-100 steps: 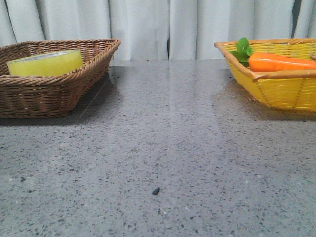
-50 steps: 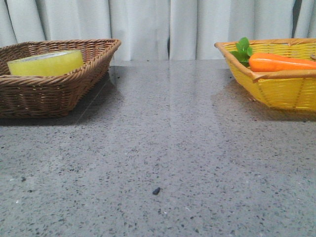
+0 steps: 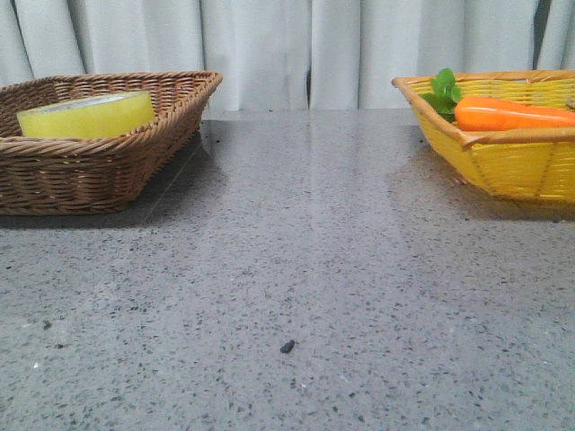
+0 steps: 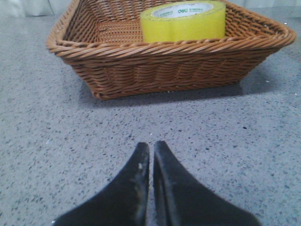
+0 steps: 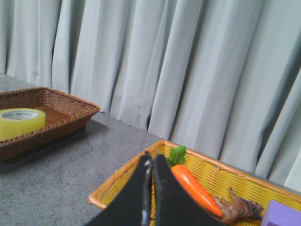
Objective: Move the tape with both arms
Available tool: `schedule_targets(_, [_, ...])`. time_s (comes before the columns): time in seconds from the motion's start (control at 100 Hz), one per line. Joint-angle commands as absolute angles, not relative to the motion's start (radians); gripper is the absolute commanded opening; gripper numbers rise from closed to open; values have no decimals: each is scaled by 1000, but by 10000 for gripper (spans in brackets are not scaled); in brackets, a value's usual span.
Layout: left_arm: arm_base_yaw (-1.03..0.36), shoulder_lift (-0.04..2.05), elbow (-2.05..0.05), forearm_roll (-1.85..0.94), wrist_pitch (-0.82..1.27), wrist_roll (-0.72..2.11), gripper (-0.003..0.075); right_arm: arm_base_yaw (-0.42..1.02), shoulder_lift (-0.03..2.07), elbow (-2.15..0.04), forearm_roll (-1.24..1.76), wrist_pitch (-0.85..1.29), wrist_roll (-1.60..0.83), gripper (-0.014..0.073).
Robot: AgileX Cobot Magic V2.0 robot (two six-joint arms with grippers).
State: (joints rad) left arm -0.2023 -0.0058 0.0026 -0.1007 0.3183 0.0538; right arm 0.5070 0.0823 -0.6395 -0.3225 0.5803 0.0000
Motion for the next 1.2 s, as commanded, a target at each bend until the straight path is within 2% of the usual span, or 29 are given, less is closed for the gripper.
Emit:
schedule_targets(0.0, [-198, -30, 12, -108, 276, 39, -21, 508, 95, -661, -341, 503, -6, -67])
schedule_targets(0.97, [-198, -32, 12, -108, 277, 39, -21, 508, 95, -655, -343, 501, -6, -67])
schedule_targets(1.09, [-198, -32, 12, -108, 277, 39, -21, 476, 86, -619, -350, 526, -6, -67])
schedule_targets(1.19, [-198, -32, 12, -108, 277, 39, -21, 384, 78, -536, -351, 532, 0, -67])
